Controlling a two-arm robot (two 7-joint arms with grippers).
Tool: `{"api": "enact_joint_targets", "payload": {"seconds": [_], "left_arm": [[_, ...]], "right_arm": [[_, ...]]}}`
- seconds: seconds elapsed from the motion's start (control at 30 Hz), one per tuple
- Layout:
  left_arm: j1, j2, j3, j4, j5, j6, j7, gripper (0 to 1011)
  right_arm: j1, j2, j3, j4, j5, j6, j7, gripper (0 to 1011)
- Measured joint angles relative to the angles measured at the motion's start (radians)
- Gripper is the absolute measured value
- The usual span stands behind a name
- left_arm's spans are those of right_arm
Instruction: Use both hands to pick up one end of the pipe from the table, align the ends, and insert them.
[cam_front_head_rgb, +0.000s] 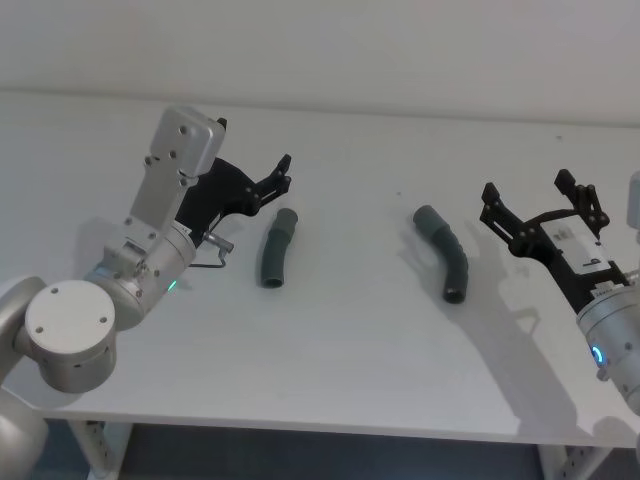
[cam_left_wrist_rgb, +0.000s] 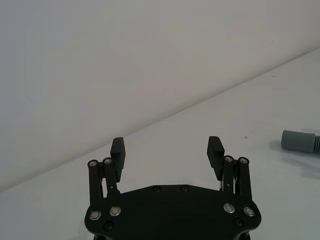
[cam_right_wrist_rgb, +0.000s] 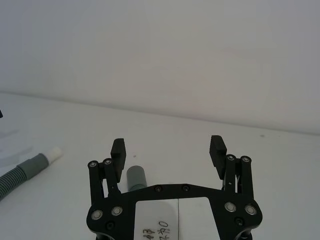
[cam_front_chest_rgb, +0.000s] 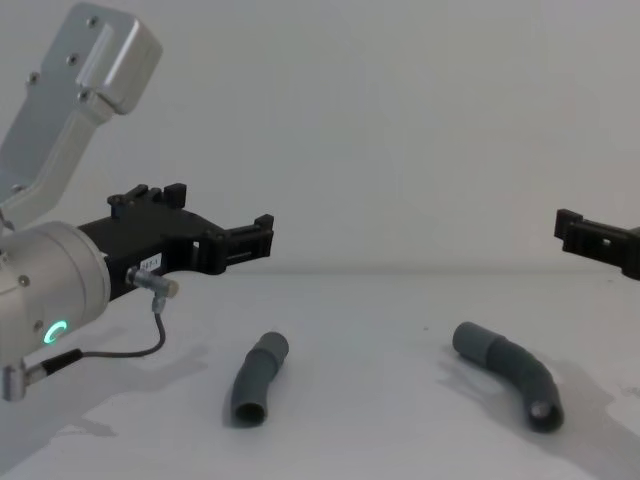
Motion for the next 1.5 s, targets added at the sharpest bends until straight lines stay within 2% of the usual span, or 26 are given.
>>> {"api": "enact_joint_targets", "payload": {"seconds": [1.13, 1.33, 1.5], "left_arm": [[0.001, 0.0, -0.001, -0.001, 0.0, 0.002, 0.0, 1001], [0.007, 0.001, -0.006, -0.02, -0.004, 0.045, 0.001, 1002], [0.014, 0.006, -0.013, -0.047, -0.015, 0.114, 0.0, 1001]], "right_arm": [[0.0, 0.0, 0.0, 0.0, 0.0, 0.0, 0.0, 1001], [0.0, 0.0, 0.0, 0.0, 0.0, 0.0, 0.0, 1001], [0.0, 0.0, 0.0, 0.0, 0.0, 0.0, 0.0, 1001]]}}
